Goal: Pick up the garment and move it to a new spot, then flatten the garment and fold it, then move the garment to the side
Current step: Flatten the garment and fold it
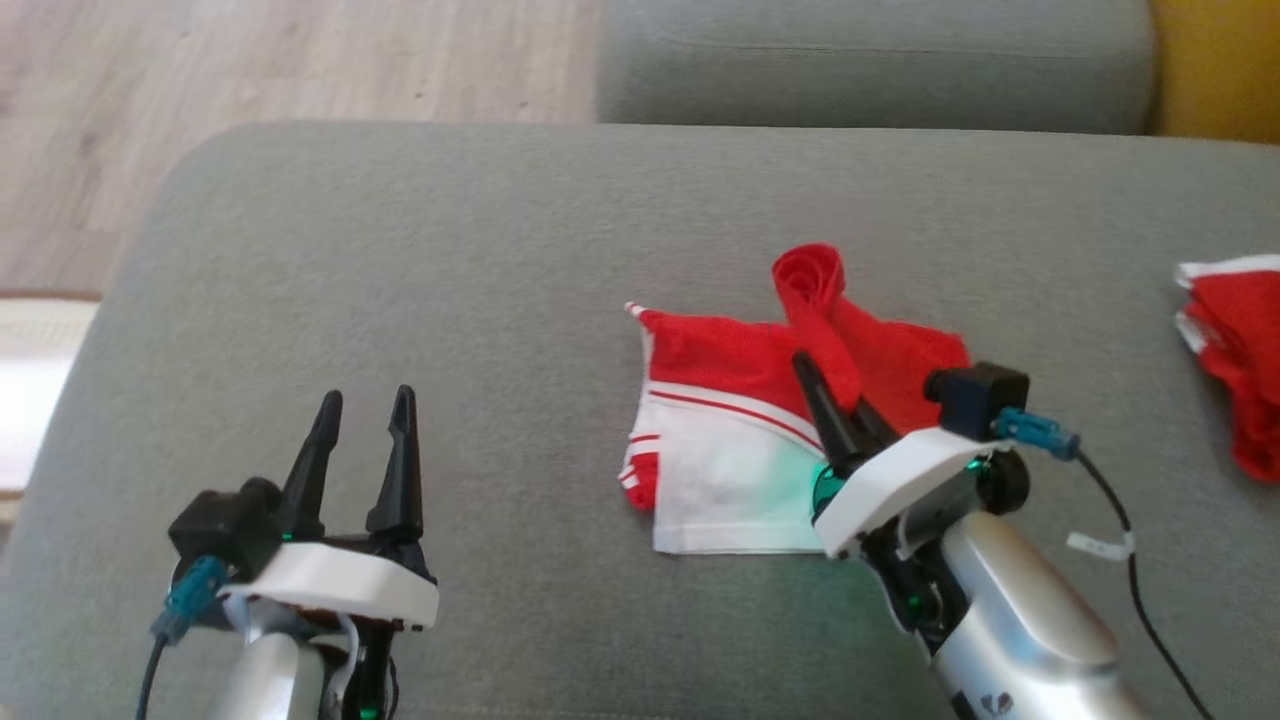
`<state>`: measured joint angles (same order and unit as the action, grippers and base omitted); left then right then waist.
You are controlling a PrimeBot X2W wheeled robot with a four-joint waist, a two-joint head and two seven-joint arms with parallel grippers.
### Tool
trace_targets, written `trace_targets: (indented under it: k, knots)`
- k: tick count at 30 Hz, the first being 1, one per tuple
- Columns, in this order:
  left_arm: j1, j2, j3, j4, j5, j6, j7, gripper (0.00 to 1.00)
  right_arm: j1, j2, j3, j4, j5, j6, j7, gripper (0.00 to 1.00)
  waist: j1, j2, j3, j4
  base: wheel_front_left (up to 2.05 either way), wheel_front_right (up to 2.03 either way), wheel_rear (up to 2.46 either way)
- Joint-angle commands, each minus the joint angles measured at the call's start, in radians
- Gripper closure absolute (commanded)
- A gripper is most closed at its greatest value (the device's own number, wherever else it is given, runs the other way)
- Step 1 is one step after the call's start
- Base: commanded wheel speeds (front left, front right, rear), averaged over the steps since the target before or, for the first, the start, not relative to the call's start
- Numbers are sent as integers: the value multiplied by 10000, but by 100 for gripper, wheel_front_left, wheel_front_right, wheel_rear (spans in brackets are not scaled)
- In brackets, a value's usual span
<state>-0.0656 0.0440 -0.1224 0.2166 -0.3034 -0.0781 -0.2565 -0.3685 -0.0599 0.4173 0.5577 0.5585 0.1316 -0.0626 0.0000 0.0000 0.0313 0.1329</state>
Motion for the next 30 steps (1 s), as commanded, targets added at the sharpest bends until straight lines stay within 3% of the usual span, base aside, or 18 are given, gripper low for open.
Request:
trace_targets:
  k: [1,10,18,19,20,26,30]
  knots:
    - [-407,62,202,-277,-62,69,-53,0,-357,96,346,-130,230,-9,-183,100,0,0,97,362,0,0,0]
    - [-422,62,83,-226,-162,137,-53,0,-772,96,1399,1084,841,-9,-530,100,0,0,343,1184,0,0,0]
    - [-456,62,-15,-259,-203,164,-53,0,-1333,96,2065,2178,1536,-9,-1161,100,0,0,500,1391,0,0,0]
    - [-469,62,-23,-260,-206,171,-53,0,-1425,96,2212,2276,1588,-9,-1240,36,0,0,519,1390,0,0,0]
    - [-483,62,-26,-258,-208,175,-53,0,-1464,96,2409,2266,1778,-9,-1267,0,0,0,538,1378,0,0,0]
    - [-499,62,86,-218,-139,166,-53,0,-1630,97,4101,1361,3267,-9,-1188,0,0,0,525,1034,0,0,0]
    - [-532,62,154,-269,-137,153,-53,0,-1988,97,4225,1551,3523,-9,-1487,0,0,0,429,648,0,0,0]
